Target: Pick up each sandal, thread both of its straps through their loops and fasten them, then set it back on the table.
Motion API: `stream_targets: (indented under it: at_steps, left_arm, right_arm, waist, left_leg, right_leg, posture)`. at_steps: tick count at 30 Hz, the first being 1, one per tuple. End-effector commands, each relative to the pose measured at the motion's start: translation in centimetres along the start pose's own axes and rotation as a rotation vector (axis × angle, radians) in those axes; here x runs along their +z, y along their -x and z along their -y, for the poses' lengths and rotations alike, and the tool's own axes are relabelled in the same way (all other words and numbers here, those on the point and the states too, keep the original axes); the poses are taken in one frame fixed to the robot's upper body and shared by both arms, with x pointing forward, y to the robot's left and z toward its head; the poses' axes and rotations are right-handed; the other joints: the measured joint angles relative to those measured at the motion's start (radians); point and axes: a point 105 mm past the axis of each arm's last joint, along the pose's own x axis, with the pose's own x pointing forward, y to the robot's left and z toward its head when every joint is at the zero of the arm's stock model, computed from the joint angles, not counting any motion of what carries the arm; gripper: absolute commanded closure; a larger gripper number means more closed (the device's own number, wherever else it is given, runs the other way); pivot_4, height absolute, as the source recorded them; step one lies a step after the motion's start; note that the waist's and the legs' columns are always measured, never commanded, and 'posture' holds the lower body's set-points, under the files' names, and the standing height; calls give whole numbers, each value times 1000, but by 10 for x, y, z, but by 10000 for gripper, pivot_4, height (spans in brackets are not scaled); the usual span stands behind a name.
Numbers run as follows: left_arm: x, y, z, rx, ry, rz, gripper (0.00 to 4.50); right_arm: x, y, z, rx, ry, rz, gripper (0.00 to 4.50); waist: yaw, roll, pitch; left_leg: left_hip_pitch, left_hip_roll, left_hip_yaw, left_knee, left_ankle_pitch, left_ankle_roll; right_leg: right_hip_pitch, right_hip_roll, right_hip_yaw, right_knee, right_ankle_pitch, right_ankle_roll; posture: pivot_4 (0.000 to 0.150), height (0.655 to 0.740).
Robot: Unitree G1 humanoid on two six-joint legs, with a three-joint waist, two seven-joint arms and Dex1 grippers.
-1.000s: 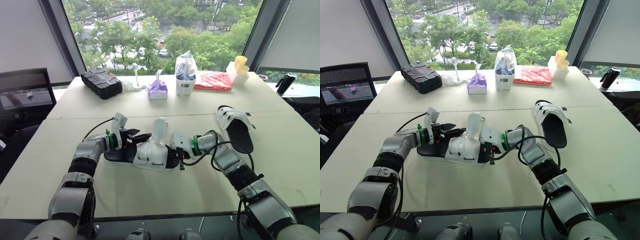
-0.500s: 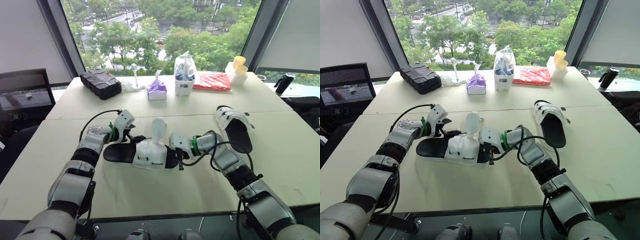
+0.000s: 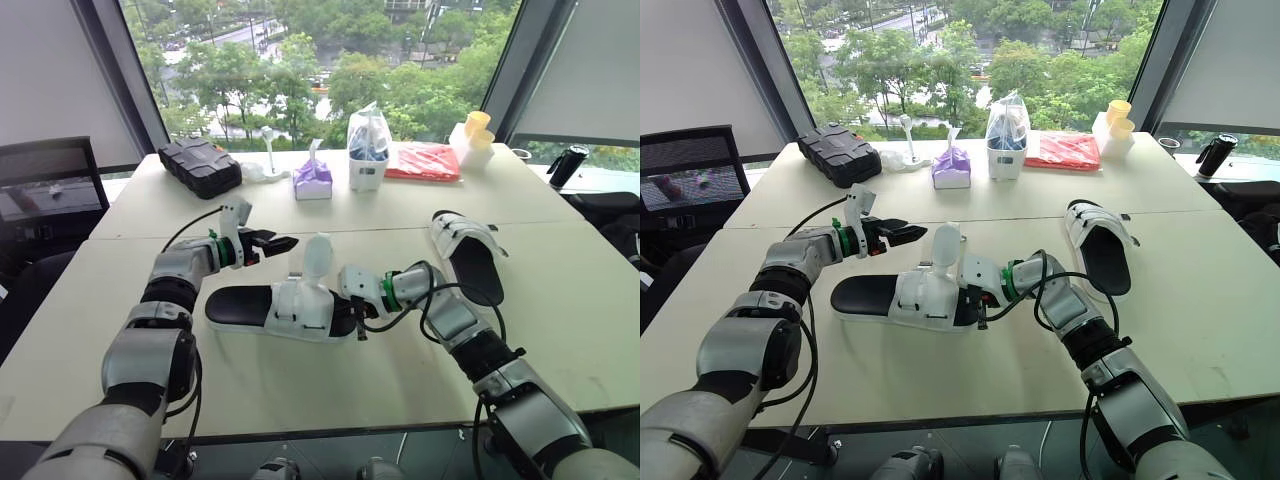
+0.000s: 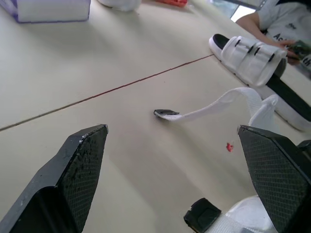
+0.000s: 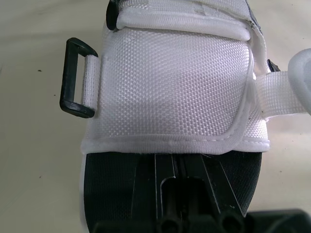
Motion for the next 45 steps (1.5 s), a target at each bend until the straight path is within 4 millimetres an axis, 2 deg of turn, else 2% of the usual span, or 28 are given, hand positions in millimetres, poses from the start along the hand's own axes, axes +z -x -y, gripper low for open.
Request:
stream_targets:
  at_steps: [1, 7, 14, 19, 28, 36, 42, 45]
  left_arm:
    - [16, 0, 14, -96, 100, 51, 671]
    - [-1, -3, 31, -229, 233, -29, 671]
    - [-9, -9, 43, -295, 262, -79, 671]
    - [-25, -27, 57, -337, 267, -144, 671]
    - [-16, -46, 73, -394, 326, -70, 671]
    - [-2, -48, 83, -462, 350, -5, 671]
    - [-15, -44, 80, -454, 242, -103, 671]
    - [-15, -39, 79, -477, 243, -122, 671]
  right_arm:
    - [-16, -4, -6, 22, -34, -64, 45000]
    - [-17, -4, -5, 21, -29, -68, 45000]
    - [-17, -4, -4, 19, -26, -70, 45000]
    - [-17, -3, -4, 17, -26, -76, 45000]
    - [-18, -3, -3, 14, -24, -80, 45000]
    - [-19, -1, -3, 15, -19, -86, 45000]
    - [-19, 0, -4, 13, -19, -87, 45000]
    - [-19, -1, -4, 12, -21, -86, 45000]
  waist:
    - [0, 0, 0]
    - [-1, 0, 0]
    - [-1, 0, 0]
    - [1, 0, 0]
    - [3, 0, 0]
    - [6, 0, 0]
    - [-1, 0, 0]
    - [-1, 0, 0]
  left_leg:
    - [0, 0, 0, 0, 0, 0]
    - [0, 0, 0, 1, 0, 0]
    - [0, 0, 0, 1, 0, 0]
    - [0, 0, 0, 1, 0, 0]
    - [0, 0, 0, 2, 0, 0]
    - [0, -1, 0, 2, 0, 0]
    - [0, -1, 0, 1, 0, 0]
    - [0, -1, 0, 1, 0, 0]
  right_leg:
    - [0, 0, 0, 0, 0, 0]
    - [0, 0, 0, 0, 0, 0]
    - [0, 0, 0, 0, 0, 0]
    - [0, 0, 0, 0, 0, 0]
    - [1, 0, 0, 0, 0, 0]
    - [1, 0, 0, 0, 0, 1]
    - [0, 0, 0, 1, 0, 1]
    - [0, 0, 0, 1, 0, 1]
  posture:
    - [1500, 7400]
    - [1500, 7400]
    - [1500, 7400]
    - [1500, 7400]
    - [1500, 7400]
    - [1500, 7400]
    - [1500, 7400]
    - [1500, 7400]
